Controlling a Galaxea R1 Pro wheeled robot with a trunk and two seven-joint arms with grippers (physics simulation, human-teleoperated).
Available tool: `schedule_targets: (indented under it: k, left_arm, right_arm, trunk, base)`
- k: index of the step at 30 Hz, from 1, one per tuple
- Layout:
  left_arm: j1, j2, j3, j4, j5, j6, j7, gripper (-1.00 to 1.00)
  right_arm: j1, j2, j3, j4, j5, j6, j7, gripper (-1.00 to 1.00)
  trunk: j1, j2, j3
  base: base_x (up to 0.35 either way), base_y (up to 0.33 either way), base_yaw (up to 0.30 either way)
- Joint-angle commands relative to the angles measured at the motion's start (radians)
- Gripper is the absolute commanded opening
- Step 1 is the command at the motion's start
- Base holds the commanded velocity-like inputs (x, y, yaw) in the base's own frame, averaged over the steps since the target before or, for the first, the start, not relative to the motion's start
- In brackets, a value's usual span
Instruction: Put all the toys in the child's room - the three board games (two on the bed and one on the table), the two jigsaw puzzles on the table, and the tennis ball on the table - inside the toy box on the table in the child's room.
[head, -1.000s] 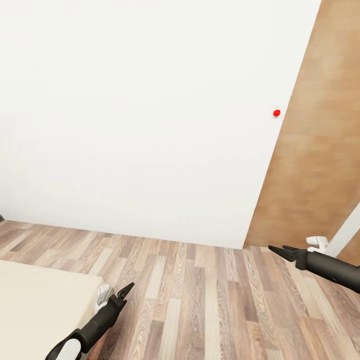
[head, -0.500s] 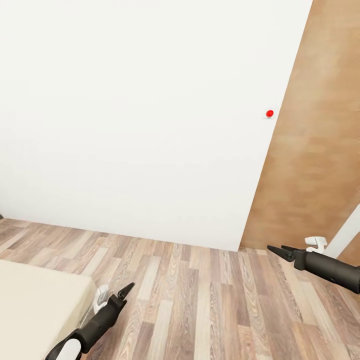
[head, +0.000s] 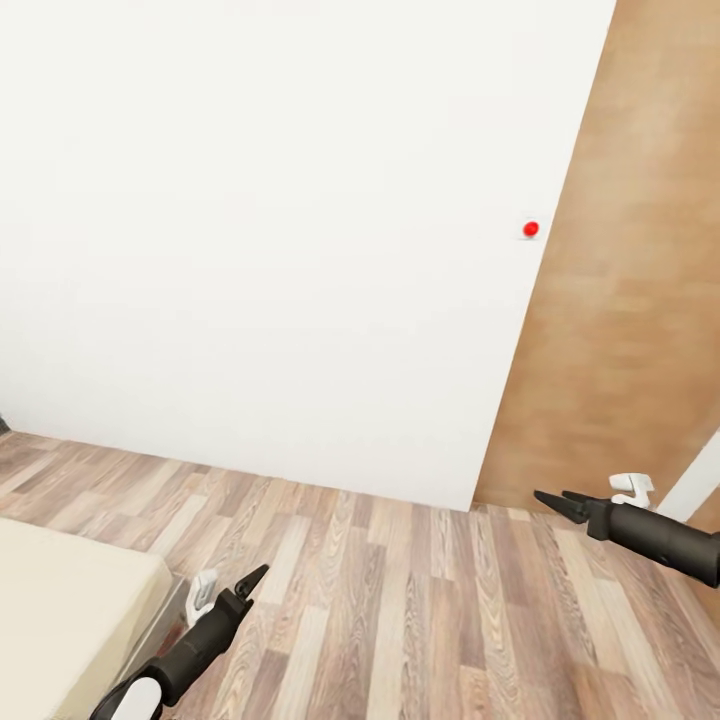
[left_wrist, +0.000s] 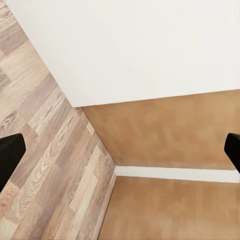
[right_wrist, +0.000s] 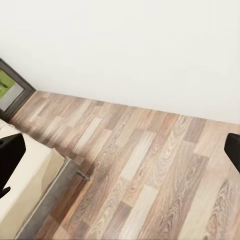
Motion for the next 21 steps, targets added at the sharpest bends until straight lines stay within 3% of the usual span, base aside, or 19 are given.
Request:
schedule_targets:
  k: [1, 21]
  left_arm:
    - [-0.001, 0.0, 0.002, 0.0, 0.008, 0.009, -0.001, 1.0]
    - [-0.001, -0.002, 0.003, 0.0, 0.01, 0.009, -0.001, 1.0]
  right_arm:
    - [-0.001, 0.0, -0.001, 0.0, -0.001, 0.006, 0.002, 1.0]
    - [-0.002, 0.002, 0.038, 0.0, -0.001, 0.004, -0.002, 1.0]
  trunk:
    - [0.001, -0.002, -0.002]
    - [0.001, -0.002, -0.002]
  base:
    - [0.063, -0.152, 0.191]
    - [0.018, -0.043, 0.256]
